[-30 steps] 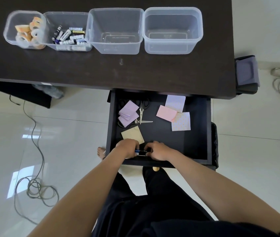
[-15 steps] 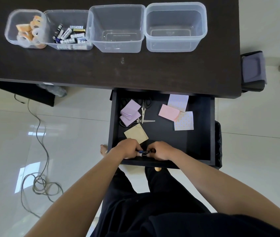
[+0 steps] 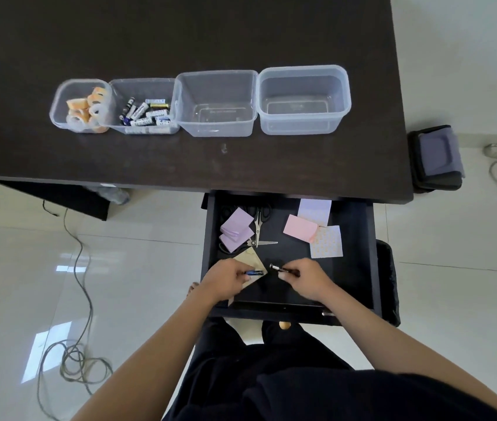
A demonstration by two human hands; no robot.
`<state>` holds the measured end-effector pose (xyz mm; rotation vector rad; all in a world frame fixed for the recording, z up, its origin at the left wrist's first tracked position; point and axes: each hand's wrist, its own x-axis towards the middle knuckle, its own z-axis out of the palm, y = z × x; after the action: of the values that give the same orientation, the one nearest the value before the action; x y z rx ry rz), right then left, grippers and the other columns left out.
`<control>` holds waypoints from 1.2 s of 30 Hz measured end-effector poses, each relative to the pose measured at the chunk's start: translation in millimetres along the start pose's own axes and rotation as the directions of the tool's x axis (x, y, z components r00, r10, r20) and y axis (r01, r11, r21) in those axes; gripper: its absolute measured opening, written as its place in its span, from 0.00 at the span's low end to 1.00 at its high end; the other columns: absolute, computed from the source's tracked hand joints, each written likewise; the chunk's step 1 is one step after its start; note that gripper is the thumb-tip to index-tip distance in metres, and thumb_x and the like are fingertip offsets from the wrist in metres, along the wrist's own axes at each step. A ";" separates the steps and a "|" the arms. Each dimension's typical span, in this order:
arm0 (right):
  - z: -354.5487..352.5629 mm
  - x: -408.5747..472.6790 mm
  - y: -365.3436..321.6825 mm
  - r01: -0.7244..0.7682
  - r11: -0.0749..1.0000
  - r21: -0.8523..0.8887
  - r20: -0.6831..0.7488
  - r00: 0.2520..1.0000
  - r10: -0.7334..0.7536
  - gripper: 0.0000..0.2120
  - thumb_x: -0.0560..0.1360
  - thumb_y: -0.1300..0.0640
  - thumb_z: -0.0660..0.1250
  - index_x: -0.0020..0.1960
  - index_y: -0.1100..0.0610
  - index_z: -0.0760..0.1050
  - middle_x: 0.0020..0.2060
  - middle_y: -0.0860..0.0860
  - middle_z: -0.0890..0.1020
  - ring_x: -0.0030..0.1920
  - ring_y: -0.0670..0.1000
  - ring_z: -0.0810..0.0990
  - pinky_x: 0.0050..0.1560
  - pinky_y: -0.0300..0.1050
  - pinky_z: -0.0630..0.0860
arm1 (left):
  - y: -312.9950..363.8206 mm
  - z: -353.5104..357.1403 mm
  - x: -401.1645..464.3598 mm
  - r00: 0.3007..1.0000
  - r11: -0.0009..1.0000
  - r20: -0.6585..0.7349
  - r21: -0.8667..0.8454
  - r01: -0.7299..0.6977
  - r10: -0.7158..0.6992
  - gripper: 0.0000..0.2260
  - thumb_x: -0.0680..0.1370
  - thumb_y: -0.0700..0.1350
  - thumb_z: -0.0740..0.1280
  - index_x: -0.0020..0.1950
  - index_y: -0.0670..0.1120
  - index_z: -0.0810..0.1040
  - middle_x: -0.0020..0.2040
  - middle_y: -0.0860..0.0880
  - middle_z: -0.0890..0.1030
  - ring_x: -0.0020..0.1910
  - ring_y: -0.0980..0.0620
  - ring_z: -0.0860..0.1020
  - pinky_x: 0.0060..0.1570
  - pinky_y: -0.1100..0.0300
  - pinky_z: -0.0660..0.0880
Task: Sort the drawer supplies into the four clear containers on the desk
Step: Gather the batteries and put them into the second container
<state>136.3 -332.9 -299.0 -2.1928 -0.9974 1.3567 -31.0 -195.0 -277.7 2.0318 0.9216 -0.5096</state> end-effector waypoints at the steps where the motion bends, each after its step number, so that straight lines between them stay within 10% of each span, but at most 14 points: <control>1: -4.9 0.4 -7.3 0.019 1.000 0.019 -0.034 0.999 -0.018 0.09 0.77 0.54 0.66 0.45 0.58 0.82 0.37 0.51 0.81 0.38 0.49 0.75 0.39 0.41 0.70 | 0.8 -8.1 -1.4 0.999 0.999 -0.032 -0.050 0.007 -0.009 0.13 0.78 0.43 0.64 0.63 0.49 0.79 0.53 0.46 0.83 0.48 0.48 0.80 0.50 0.62 0.73; 6: -28.1 11.1 -62.6 0.147 0.988 0.045 -0.169 0.976 -0.137 0.13 0.77 0.56 0.65 0.35 0.56 0.77 0.30 0.51 0.78 0.31 0.45 0.72 0.37 0.42 0.67 | -2.3 -62.0 -0.8 0.974 0.957 -0.219 -0.291 -0.016 -0.051 0.14 0.79 0.39 0.62 0.63 0.46 0.78 0.49 0.43 0.81 0.41 0.50 0.79 0.41 0.63 0.74; 12: -51.8 34.3 -163.3 0.320 0.944 0.085 -0.335 0.901 -0.276 0.09 0.77 0.58 0.64 0.42 0.62 0.79 0.34 0.54 0.81 0.34 0.48 0.75 0.37 0.36 0.68 | -9.4 -155.2 5.2 0.905 0.896 -0.420 -0.425 -0.131 -0.067 0.16 0.80 0.36 0.61 0.67 0.40 0.73 0.48 0.43 0.75 0.42 0.48 0.75 0.53 0.47 0.78; 21: -56.1 99.3 -325.4 0.419 0.906 0.055 -0.389 0.845 -0.367 0.10 0.78 0.55 0.63 0.50 0.59 0.81 0.41 0.51 0.85 0.43 0.50 0.81 0.49 0.43 0.76 | -47.3 -310.8 31.8 0.806 0.928 -0.590 -0.328 -0.177 -0.055 0.16 0.79 0.41 0.62 0.67 0.43 0.75 0.51 0.43 0.82 0.49 0.47 0.80 0.59 0.51 0.76; 36: -33.4 202.0 -396.6 0.133 0.984 -0.114 -0.433 0.885 -0.170 0.16 0.76 0.65 0.62 0.61 0.56 0.78 0.55 0.56 0.82 0.53 0.57 0.80 0.51 0.46 0.76 | -84.3 -380.6 94.5 0.916 0.982 -0.371 -0.048 -0.180 0.150 0.20 0.74 0.32 0.59 0.66 0.42 0.75 0.62 0.43 0.79 0.62 0.45 0.76 0.63 0.53 0.73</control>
<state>75.8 86.0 -157.2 -2.2786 -1.0300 0.7076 -24.5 189.0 -162.1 2.1453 0.9565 0.0053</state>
